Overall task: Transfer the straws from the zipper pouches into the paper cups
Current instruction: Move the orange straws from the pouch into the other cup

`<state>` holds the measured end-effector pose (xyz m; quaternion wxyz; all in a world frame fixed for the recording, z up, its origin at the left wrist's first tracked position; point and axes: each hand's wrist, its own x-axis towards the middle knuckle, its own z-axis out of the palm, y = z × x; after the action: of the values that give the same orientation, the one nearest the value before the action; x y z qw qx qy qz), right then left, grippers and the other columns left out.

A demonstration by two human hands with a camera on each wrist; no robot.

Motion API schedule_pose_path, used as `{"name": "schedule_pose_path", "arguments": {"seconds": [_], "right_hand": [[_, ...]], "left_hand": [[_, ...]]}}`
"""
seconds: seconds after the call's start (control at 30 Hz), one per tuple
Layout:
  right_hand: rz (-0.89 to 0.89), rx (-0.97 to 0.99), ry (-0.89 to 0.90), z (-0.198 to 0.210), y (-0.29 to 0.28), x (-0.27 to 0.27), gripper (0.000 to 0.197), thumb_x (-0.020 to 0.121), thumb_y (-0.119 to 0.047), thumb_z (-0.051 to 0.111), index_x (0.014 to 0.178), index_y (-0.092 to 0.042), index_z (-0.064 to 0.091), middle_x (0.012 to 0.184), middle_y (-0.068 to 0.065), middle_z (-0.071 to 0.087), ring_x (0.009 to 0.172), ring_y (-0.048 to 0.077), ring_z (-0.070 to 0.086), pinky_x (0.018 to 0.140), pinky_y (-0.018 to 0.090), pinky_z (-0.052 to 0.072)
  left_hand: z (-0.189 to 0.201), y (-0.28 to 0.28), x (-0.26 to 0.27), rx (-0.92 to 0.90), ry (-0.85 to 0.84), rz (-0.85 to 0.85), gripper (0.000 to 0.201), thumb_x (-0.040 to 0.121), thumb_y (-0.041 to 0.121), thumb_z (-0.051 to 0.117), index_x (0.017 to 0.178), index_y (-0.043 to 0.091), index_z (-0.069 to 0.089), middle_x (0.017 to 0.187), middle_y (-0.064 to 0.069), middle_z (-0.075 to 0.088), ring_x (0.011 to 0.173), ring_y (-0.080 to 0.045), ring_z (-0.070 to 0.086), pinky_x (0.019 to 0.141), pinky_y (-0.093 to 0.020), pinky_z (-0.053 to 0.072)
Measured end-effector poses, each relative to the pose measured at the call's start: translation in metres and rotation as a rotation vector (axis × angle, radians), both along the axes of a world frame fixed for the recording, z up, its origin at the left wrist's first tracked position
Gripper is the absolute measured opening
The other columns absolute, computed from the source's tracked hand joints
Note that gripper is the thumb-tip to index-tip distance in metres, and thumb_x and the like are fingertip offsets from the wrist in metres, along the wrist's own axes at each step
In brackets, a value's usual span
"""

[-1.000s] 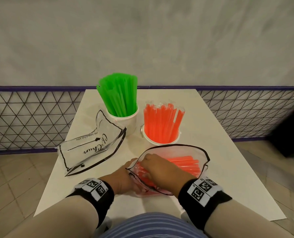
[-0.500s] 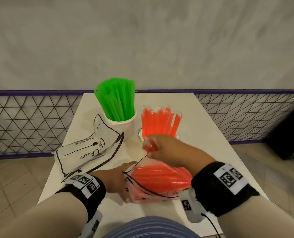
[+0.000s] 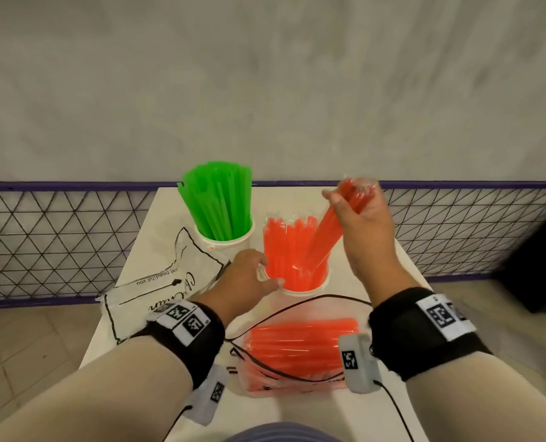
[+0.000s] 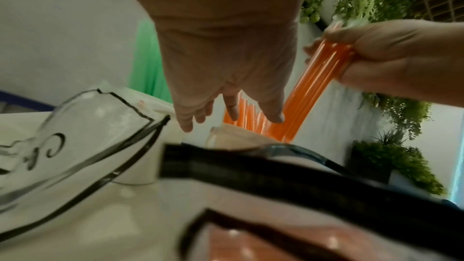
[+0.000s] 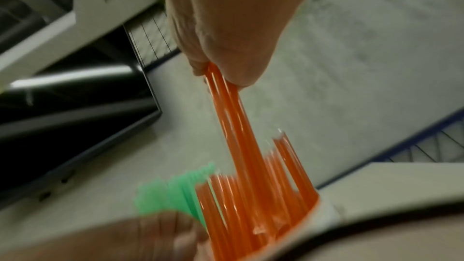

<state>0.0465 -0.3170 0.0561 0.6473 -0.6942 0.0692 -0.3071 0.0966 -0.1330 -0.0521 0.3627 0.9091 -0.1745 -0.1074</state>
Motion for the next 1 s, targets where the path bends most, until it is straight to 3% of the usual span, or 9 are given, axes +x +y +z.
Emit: {"name": "schedule_pose_path", "arguments": {"seconds": [0.1,0.2,0.33,0.43,0.53,0.7,0.8,0.87,1.0], "right_hand": [[-0.103,-0.121,0.154,-0.037,0.003,0.006,0.013,0.09,-0.024,0.067,0.093,-0.031,0.057,0.086,-0.008,0.063,0.079,0.01,0.062,0.074,0.029,0.052],[-0.203,-0.417,0.338,-0.073,-0.002,0.011,0.016,0.09,-0.031,0.065,0.103,-0.028,0.056,0.102,-0.006,0.056,0.101,0.018,0.056,0.089,0.035,0.049],[-0.257,-0.663,0.488,-0.098,-0.01,0.013,0.039,0.09,-0.034,0.065,0.122,-0.012,0.056,0.125,0.006,0.048,0.116,0.023,0.042,0.1,0.032,0.034],[-0.19,-0.696,0.571,-0.1,-0.01,0.018,0.054,0.09,-0.033,0.067,0.131,-0.005,0.047,0.133,0.012,0.042,0.122,0.027,0.041,0.103,0.033,0.033],[-0.093,-0.441,0.566,-0.093,-0.008,0.025,0.089,0.077,-0.035,0.081,0.143,-0.01,0.027,0.146,0.011,0.028,0.133,0.027,0.037,0.106,0.034,0.033],[0.134,-0.192,0.535,-0.073,0.002,0.046,0.142,0.056,-0.038,0.093,0.147,-0.042,-0.016,0.159,0.009,0.02,0.143,0.024,0.028,0.114,0.046,0.03],[0.203,-0.293,0.516,-0.069,0.022,0.062,0.149,0.044,-0.045,0.094,0.143,-0.051,-0.017,0.154,0.006,0.033,0.139,0.022,0.037,0.112,0.047,0.035],[0.195,-0.39,0.498,-0.068,0.037,0.068,0.149,0.039,-0.05,0.093,0.143,-0.054,-0.014,0.15,0.004,0.037,0.136,0.024,0.04,0.11,0.05,0.037],[0.074,-0.607,0.465,-0.079,0.052,0.069,0.132,0.056,-0.042,0.089,0.147,-0.044,-0.007,0.138,0.003,0.044,0.124,0.025,0.05,0.104,0.05,0.042]], "left_hand": [[-0.009,-0.013,-0.002,0.029,0.034,-0.03,0.048,0.074,0.051,0.077,0.107,0.025,0.052,0.154,-0.002,0.026,0.139,-0.023,0.032,0.114,-0.04,0.03],[-0.02,-0.016,-0.002,-0.018,0.028,-0.046,0.044,0.064,0.061,0.076,0.085,0.032,0.05,0.154,0.007,0.029,0.136,-0.022,0.039,0.109,-0.041,0.037],[-0.023,-0.016,-0.002,-0.016,-0.018,-0.065,0.039,0.069,0.053,0.079,0.079,0.026,0.052,0.151,0.016,0.031,0.127,-0.013,0.045,0.102,-0.035,0.041],[-0.026,-0.015,0.0,0.01,-0.003,-0.064,0.046,0.063,0.067,0.073,0.08,0.03,0.05,0.155,0.015,0.027,0.13,-0.016,0.045,0.103,-0.04,0.043],[-0.029,-0.015,0.002,0.021,0.019,-0.058,0.047,0.062,0.07,0.071,0.079,0.031,0.05,0.156,0.017,0.025,0.131,-0.016,0.046,0.1,-0.041,0.045],[-0.017,-0.017,-0.005,0.043,-0.002,-0.054,0.043,0.072,0.057,0.075,0.089,0.023,0.053,0.155,0.019,0.023,0.116,-0.015,0.053,0.084,-0.03,0.045],[-0.013,-0.019,-0.004,0.08,-0.01,-0.055,0.061,0.074,0.055,0.075,0.12,0.02,0.056,0.146,0.019,0.035,0.106,-0.012,0.056,0.083,-0.028,0.047],[-0.009,-0.02,-0.005,0.069,0.021,-0.055,0.081,0.076,0.051,0.075,0.143,0.025,0.037,0.139,0.012,0.047,0.115,-0.013,0.056,0.089,-0.024,0.044],[-0.006,-0.019,-0.006,0.086,0.016,-0.08,0.082,0.08,0.045,0.074,0.147,0.021,0.033,0.142,0.007,0.046,0.116,-0.013,0.056,0.092,-0.023,0.043]]}}
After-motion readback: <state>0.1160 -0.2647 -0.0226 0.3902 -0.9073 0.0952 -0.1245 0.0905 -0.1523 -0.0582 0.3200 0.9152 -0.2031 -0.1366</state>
